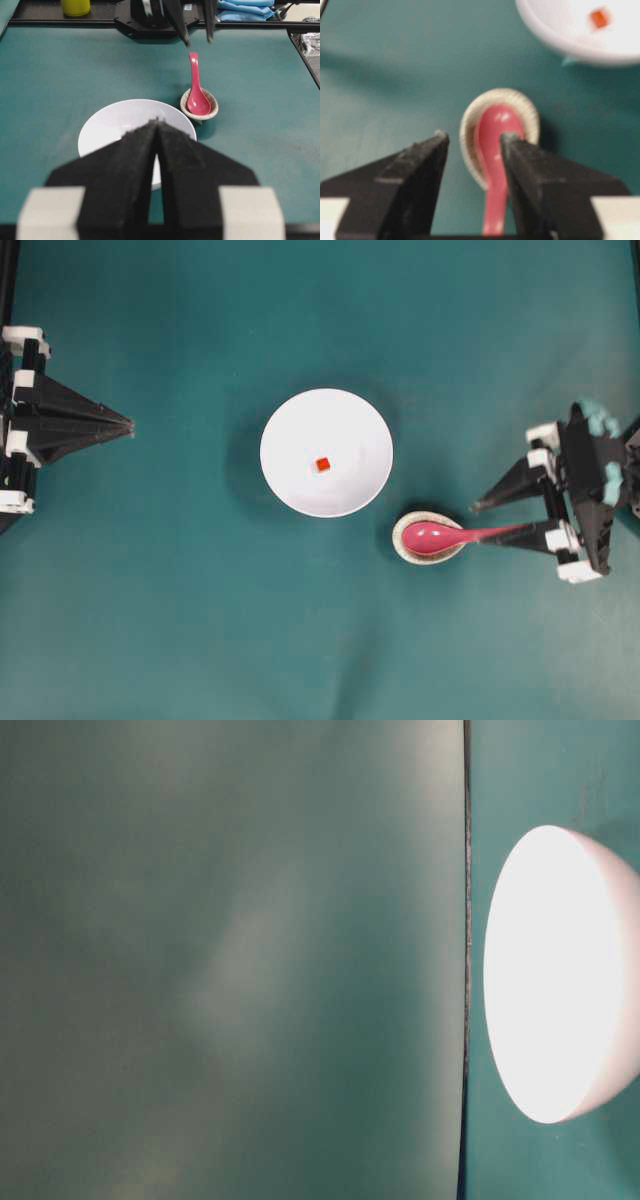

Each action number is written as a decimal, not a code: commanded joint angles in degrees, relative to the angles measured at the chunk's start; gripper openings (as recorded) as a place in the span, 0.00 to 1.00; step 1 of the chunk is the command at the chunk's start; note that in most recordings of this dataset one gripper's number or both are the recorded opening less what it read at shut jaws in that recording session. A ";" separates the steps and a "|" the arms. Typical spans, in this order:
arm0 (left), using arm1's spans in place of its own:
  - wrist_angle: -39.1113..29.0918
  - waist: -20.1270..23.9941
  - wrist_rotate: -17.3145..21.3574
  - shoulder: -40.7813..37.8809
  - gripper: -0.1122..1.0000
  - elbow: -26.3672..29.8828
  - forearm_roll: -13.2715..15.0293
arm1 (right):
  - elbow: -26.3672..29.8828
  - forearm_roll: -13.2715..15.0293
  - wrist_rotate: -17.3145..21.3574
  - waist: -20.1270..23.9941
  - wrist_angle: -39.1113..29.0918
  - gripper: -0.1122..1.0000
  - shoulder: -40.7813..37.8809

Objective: Grip the spoon and scoop the red block from the bowl with right arm.
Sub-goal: 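Lower the open right gripper around the pink spoon handle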

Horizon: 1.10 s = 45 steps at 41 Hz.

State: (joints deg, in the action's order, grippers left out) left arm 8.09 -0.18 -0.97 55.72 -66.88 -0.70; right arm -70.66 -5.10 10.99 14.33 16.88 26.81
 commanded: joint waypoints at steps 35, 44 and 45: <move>0.26 0.09 -0.97 -0.26 0.10 1.58 -0.09 | -9.32 -24.79 -1.23 16.00 33.57 0.57 -20.65; 0.26 0.09 -0.97 -0.44 0.10 1.49 -0.09 | -9.32 -27.42 -4.57 16.00 33.22 0.57 -20.65; 0.26 0.09 -0.97 -0.44 0.10 1.41 -0.09 | -9.40 -27.69 -4.92 16.00 33.22 0.57 -20.65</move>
State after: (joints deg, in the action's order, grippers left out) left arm 8.09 -0.18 -1.85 55.63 -66.88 -0.70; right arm -80.42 -31.90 6.77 30.15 49.83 5.89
